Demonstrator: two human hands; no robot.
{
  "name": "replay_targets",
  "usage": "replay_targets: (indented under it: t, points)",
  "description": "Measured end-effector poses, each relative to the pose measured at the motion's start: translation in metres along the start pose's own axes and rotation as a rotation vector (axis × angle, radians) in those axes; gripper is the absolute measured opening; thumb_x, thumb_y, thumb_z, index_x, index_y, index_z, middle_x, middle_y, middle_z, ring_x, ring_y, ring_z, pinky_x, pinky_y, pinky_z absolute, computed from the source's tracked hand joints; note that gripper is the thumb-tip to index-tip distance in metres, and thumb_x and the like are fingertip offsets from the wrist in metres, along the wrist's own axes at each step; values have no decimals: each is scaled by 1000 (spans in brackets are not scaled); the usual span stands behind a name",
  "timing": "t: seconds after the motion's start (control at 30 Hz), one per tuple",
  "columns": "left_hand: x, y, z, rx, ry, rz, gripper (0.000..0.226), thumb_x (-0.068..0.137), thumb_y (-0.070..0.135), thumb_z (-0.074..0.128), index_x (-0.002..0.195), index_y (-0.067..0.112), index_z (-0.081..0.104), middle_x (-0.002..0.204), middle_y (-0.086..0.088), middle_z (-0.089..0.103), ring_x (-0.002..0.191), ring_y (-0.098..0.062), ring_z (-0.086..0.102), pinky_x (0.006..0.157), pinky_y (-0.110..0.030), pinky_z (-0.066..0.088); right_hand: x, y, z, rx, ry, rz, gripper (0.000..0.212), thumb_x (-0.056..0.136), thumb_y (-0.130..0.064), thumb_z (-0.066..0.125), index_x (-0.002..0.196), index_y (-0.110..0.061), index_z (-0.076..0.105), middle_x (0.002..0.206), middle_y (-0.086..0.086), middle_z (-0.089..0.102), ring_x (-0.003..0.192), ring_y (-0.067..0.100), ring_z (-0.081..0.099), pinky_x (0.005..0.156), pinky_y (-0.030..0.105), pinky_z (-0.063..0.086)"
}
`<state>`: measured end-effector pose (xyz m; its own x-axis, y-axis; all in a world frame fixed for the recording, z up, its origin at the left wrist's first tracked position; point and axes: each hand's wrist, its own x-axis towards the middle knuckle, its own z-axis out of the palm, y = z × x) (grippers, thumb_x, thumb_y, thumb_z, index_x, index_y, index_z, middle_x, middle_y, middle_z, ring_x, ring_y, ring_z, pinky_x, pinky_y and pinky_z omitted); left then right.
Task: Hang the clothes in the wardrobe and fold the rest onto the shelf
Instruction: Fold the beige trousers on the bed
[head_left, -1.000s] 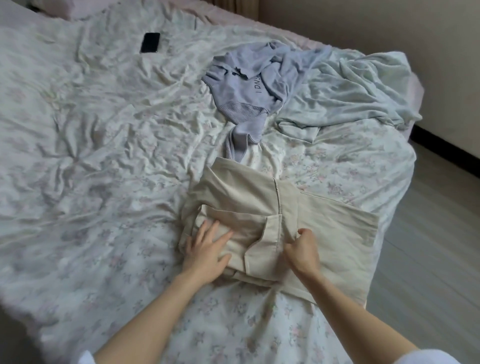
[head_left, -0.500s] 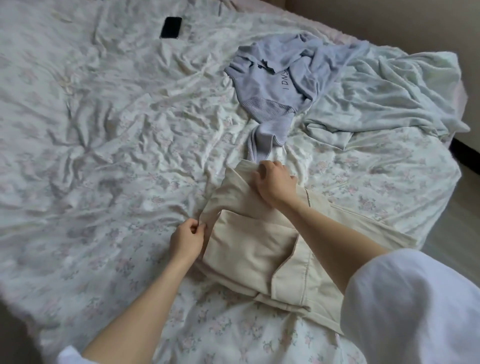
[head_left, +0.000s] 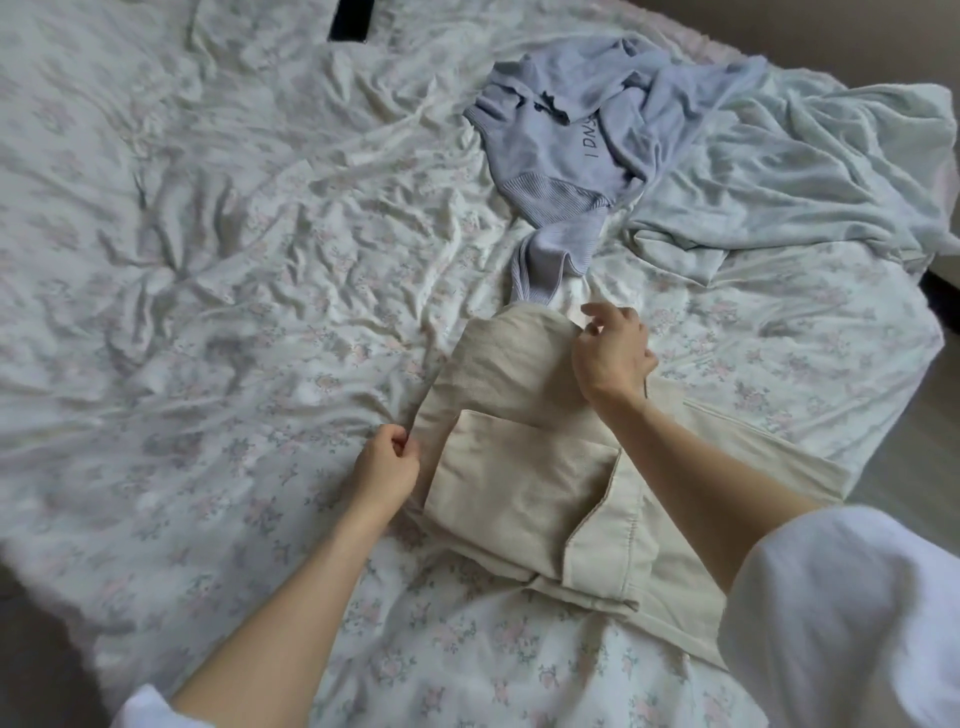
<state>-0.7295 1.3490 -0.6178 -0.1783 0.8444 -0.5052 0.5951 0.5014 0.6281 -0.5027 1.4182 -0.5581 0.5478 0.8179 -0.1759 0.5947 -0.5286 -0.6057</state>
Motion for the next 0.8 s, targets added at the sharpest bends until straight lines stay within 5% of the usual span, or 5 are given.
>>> replay_targets:
  t: [0.13,0.27,0.4,0.57,0.8]
  points:
    - [-2,12,6,-293,-165,-23,37,92,45,51,118,19,52,114,8,60,114,-17,53,92,-30,44,-57,34,-4,-56,88,-269,50,81,-5,54,129,-18,55,137,9,45,125,30,40,108,47,21]
    - [-8,25,12,-345,-208,-42,64,74,52,71,124,19,50,117,6,62,113,-14,56,101,-34,43,-99,67,-1,-226,-63,-218,54,85,-12,51,137,-22,44,152,9,25,140,29,17,111,57,11]
    - [-14,32,12,-322,-230,-3,34,78,30,75,107,16,65,102,8,69,96,-6,63,80,-17,46,-120,73,5,-115,-247,-44,52,94,-30,38,144,-31,26,158,4,0,144,24,-7,110,60,0]
    - [-41,55,8,-288,29,141,20,78,11,74,91,15,60,79,12,62,71,-2,57,54,0,38,-112,50,-11,128,-444,115,52,98,-41,32,147,-32,18,158,0,-7,144,23,-15,111,60,-2]
    - [-54,95,-52,308,345,238,43,80,48,64,110,17,58,104,-17,67,97,-39,59,76,-40,45,-114,9,-28,678,-658,84,44,102,-34,30,141,-14,36,152,-4,28,143,9,17,117,31,13]
